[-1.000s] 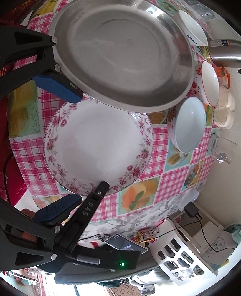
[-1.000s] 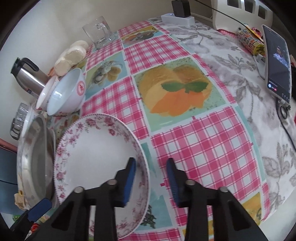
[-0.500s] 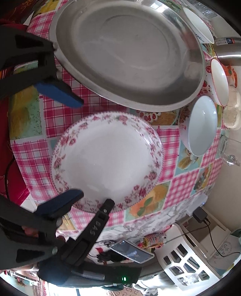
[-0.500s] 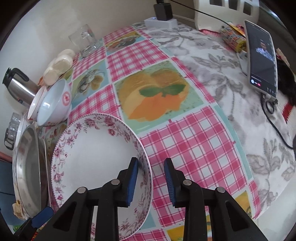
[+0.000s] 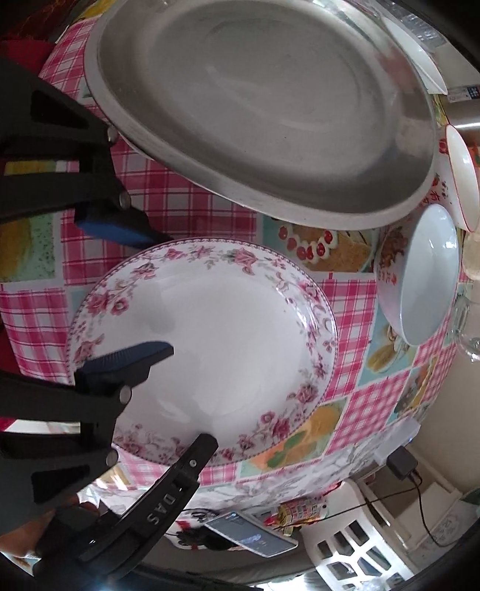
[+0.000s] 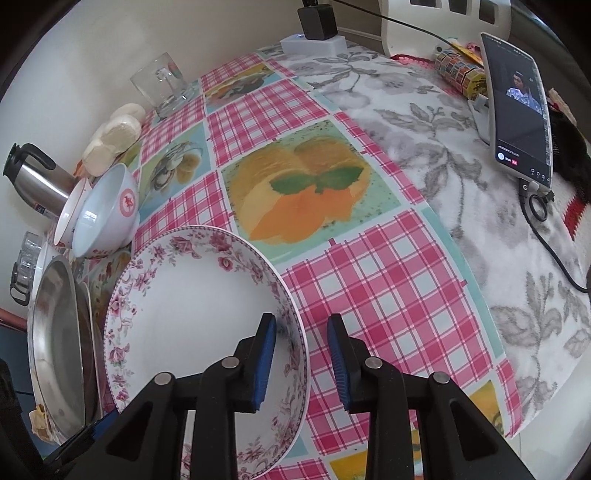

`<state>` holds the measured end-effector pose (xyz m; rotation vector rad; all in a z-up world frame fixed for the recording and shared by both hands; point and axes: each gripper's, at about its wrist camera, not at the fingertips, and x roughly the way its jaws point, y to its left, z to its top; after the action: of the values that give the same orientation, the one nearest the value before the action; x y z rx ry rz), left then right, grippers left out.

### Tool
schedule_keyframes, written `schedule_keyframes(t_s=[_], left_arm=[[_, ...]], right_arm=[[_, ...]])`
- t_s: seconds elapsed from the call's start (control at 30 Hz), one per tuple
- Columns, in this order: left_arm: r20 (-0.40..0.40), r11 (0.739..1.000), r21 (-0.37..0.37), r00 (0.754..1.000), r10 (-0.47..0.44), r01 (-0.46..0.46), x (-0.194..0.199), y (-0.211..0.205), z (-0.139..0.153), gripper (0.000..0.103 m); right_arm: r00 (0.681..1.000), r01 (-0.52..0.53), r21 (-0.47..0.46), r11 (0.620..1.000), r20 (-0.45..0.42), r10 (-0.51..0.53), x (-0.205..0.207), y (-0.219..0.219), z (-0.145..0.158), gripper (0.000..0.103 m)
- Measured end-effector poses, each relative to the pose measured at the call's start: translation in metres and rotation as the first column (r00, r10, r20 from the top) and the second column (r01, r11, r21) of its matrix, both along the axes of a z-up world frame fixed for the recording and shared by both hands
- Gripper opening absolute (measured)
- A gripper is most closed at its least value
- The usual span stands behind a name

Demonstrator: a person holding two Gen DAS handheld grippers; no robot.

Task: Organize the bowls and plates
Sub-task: 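Close both grippers on the pink-floral plate rim, then lift and tilt the pink-floral plate with both grippers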

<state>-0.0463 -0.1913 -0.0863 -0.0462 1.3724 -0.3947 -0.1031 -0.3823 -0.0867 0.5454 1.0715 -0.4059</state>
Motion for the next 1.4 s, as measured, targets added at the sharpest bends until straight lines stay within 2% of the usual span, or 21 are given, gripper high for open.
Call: schedule_keyframes(t_s=[0.33,0.97,1.2,1.4], left_arm=[[0.017,0.996,-0.031,0.996,0.084,-0.083,0.007,0.014,-0.003,0.026],[0.039,0.999,-0.013,0.998,0.045,-0.045,0.007,0.006,-0.006,0.026],[0.021,0.996,-0.056,0.998,0.067,-0.066,0.010,0.011,-0.007,0.025],[-0.009,0.993,-0.111,0.999,0.050,-0.051,0.010,0.008,-0.006,0.025]], right_arm=[[1.000,-0.009,0.008,1.000,0.020,0.009,0.007,-0.002,-0.002,0.032],[0.998,-0.049,-0.031,0.998,0.039,0.050,0.017,0.004,-0.003,0.031],[0.998,-0.034,-0.011,0.999,0.059,0.035,0.010,-0.001,-0.001,0.025],[0.995,0.032,0.045,0.998,0.094,-0.036,-0.005,-0.017,0.002,0.020]])
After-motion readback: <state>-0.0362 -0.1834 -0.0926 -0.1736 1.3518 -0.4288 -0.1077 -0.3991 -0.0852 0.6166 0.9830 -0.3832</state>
